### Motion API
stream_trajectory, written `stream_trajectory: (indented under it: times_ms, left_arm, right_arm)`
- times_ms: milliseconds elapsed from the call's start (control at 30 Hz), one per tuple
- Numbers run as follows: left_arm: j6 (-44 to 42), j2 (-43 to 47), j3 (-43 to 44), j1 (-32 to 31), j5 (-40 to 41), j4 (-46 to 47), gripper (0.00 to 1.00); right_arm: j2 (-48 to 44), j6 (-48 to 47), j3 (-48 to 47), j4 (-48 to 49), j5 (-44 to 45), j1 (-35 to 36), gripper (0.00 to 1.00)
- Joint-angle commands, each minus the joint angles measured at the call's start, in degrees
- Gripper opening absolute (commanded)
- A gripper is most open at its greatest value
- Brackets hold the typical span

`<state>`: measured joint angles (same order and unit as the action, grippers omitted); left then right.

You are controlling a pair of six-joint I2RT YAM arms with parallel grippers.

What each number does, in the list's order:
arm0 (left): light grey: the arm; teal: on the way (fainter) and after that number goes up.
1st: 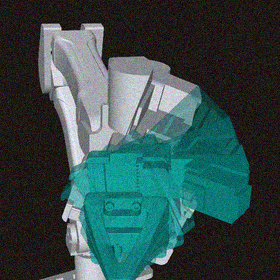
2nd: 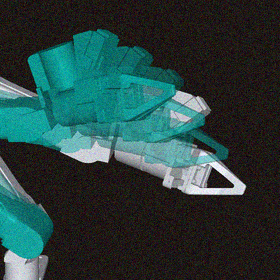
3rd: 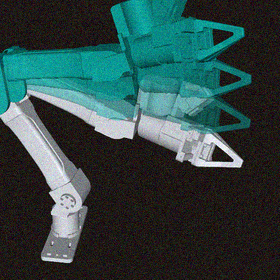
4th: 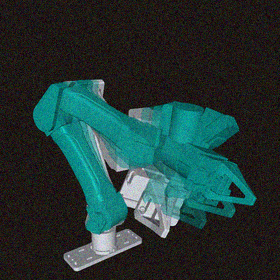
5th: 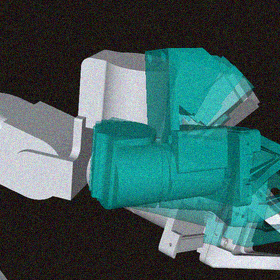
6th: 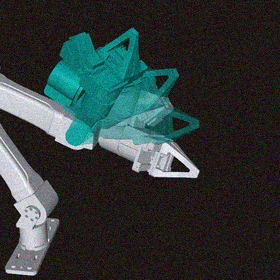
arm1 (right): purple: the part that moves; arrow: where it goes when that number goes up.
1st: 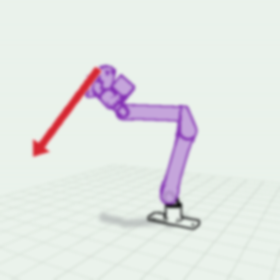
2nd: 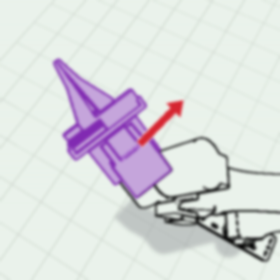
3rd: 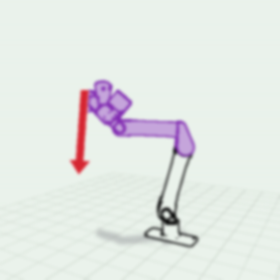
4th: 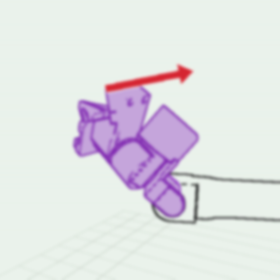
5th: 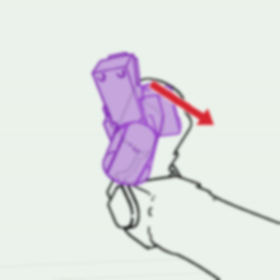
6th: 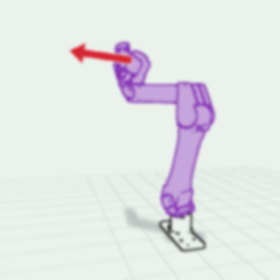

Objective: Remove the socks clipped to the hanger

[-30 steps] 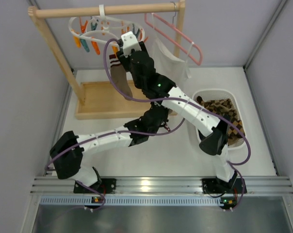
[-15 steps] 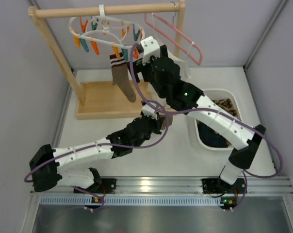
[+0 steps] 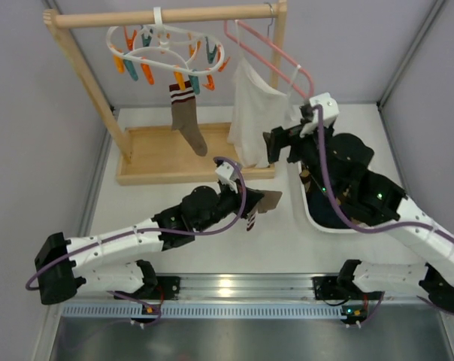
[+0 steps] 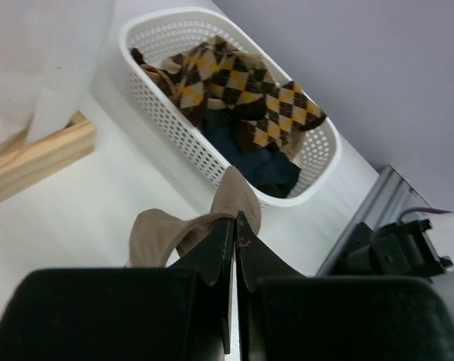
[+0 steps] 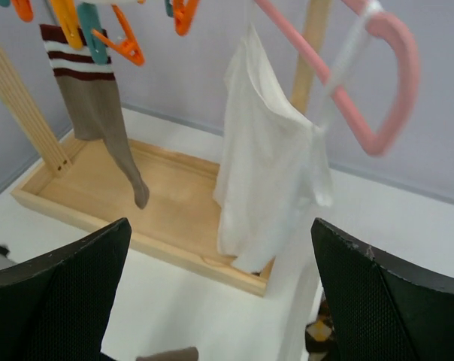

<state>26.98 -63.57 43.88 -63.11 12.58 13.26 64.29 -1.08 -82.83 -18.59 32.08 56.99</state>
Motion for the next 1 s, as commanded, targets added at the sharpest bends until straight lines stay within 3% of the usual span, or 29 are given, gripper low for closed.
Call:
stream_trajectory:
  times_ms: [0,200,400,767,967]
  left_arm:
    - [2.3,-1.6,4.5,-0.5,-7.8,3.5,0.00]
    - [3.8,-7.8,10.4,-1.5,-14.3,5.4,0.00]
    - [3.5,-15.9,19.5,-2.8,-17.4,5.7,0.00]
    - [2.2,-34.7,42.1,-2.7,-23.7,5.6,0.00]
    - [4.2,-46.2,50.7,-1.3,-25.2,5.6,0.00]
  right_arm:
    - [-10.4,5.2,7.9,-2.7,7.3,0.7,0.99]
    - [-27.4,12.8,18.8,-11.7,15.7,0.6,0.99]
    - [-40.2,18.0,23.2,-18.0,17.1,0.7,0.99]
    - [-46.2,20.9,22.2,-25.7,19.1,0.7,0.99]
    - [-47.4,21.8,23.8,-25.4,17.5,0.7,0.99]
